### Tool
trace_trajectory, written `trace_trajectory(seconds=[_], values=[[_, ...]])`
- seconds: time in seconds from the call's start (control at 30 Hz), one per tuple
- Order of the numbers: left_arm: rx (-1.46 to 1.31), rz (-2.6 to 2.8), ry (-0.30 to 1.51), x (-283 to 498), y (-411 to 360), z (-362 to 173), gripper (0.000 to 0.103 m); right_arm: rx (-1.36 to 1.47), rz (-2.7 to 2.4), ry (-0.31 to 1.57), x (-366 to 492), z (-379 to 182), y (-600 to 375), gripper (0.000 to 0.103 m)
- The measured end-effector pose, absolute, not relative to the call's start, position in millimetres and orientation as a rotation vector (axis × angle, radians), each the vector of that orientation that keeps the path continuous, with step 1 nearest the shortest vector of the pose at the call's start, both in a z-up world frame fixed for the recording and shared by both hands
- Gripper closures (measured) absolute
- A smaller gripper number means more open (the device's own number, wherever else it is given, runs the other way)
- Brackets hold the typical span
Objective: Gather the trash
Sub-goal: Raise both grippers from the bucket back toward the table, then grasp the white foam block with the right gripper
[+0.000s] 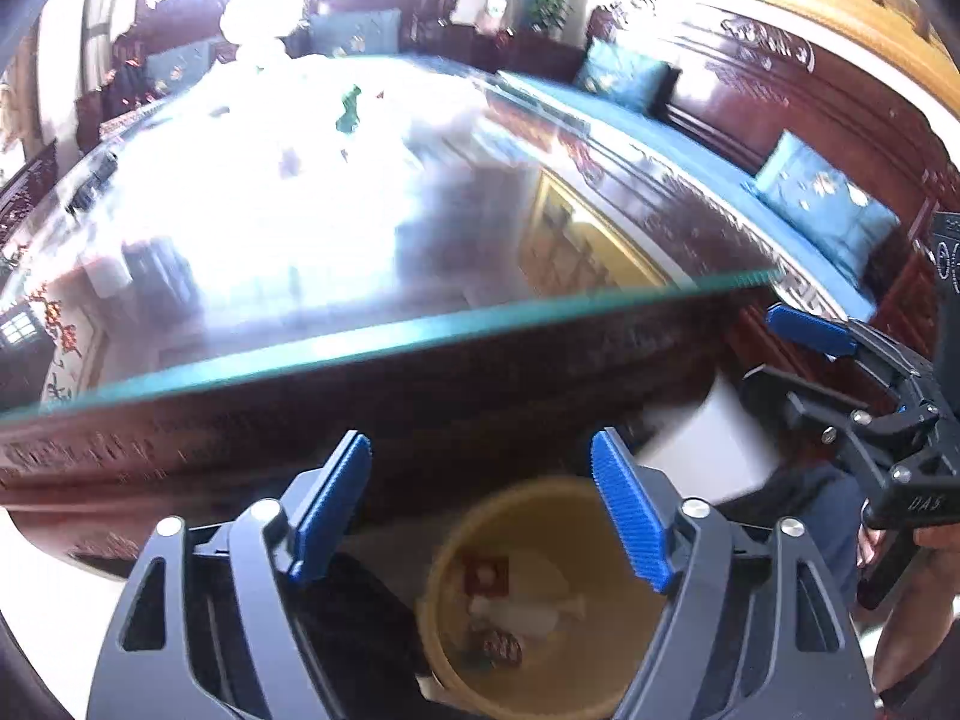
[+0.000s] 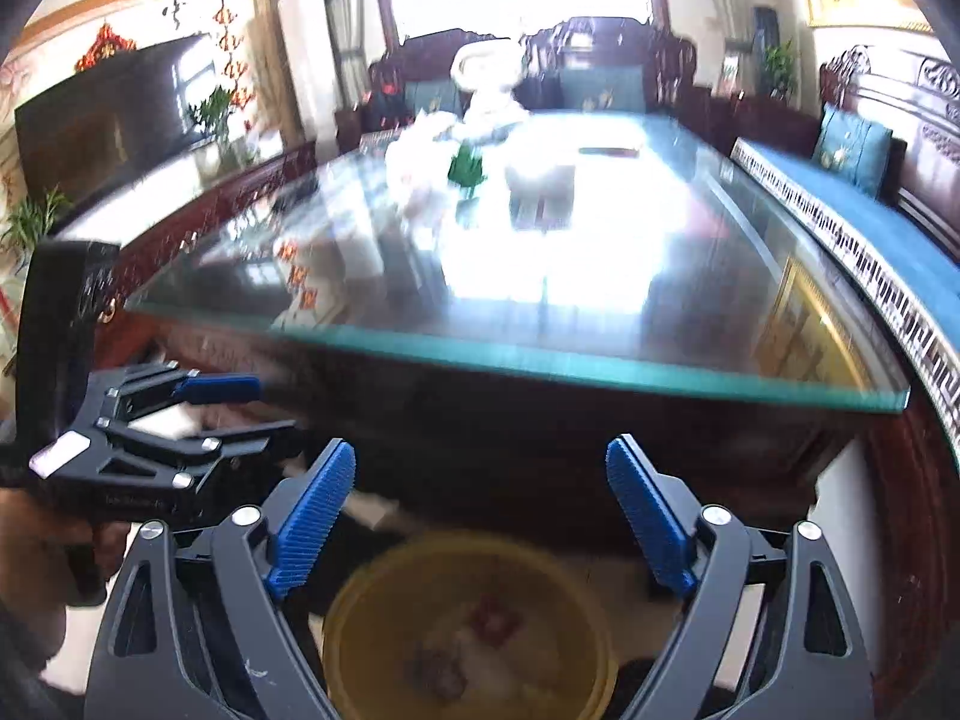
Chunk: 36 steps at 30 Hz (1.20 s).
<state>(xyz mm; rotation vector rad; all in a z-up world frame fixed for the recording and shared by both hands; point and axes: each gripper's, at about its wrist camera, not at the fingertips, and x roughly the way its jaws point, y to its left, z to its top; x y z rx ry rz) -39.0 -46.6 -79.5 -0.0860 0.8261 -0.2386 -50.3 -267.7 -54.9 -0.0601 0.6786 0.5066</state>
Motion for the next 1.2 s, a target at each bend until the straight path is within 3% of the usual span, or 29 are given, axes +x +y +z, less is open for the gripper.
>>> trace_trajectory(seconds=[0.3, 0.5, 1.2], values=[[-0.115, -0.093, 0.704, 19.7, -15.7, -29.8, 0.018, -0.073, 0.406, 0.609, 14.4, -18.6, -238.3, 0.008], [-0.065, -0.022, 0.649, 48.7, -3.5, -12.8, 0.005, -0.095, 0.453, 0.599, 50.6, -15.3, -219.5, 0.008], [-0.201, -0.045, 0.716, 143.7, 28.0, -34.6, 0.004, -0.07, 0.412, 0.724, 151.7, -35.6, -194.8, 0.008]])
